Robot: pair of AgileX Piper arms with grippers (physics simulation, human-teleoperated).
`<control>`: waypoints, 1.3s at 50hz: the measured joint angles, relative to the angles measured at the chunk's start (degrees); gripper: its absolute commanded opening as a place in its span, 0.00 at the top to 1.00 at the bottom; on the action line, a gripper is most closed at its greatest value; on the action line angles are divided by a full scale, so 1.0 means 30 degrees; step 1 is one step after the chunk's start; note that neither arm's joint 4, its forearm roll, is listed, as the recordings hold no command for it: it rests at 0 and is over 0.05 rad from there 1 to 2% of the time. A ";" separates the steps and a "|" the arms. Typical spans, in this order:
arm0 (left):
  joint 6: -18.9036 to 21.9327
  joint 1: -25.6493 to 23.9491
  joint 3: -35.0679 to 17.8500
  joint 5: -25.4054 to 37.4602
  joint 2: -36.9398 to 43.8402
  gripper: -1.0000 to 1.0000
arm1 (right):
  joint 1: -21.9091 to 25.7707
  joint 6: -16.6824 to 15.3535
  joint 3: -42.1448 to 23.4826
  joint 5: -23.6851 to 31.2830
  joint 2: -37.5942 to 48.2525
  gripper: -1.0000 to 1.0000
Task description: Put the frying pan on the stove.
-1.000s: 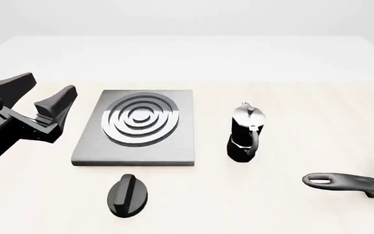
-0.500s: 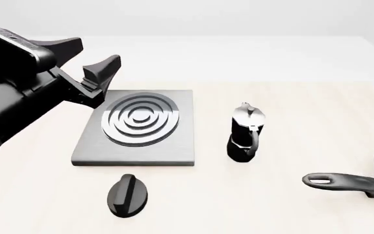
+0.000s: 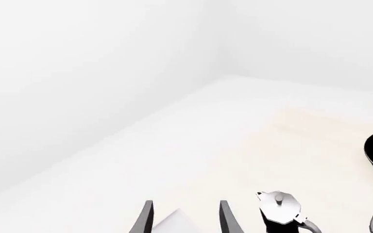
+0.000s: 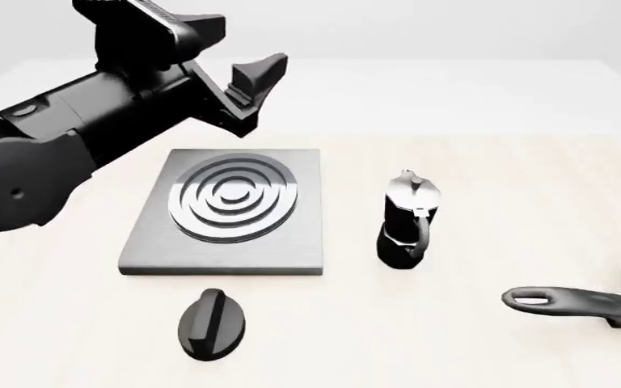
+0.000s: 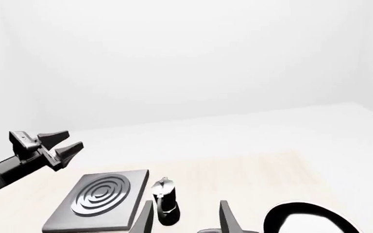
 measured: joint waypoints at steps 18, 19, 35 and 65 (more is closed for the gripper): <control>0.1015 -0.2096 -0.3427 0.1934 0.2400 0.00 | -0.0012 0.0065 0.0014 0.0000 0.0000 0.00; 0.1049 -0.2216 -0.3594 0.2035 0.2521 0.00 | -0.0012 0.0071 0.0018 0.0000 0.0000 0.00; 0.1083 -0.3917 -0.5990 0.3401 0.4321 0.00 | -0.0018 0.0146 0.0043 0.0000 0.0000 0.00; 0.0117 -0.6943 -1.1056 0.6205 0.7604 0.00 | 0.0077 0.0299 0.0074 0.0000 0.0000 0.00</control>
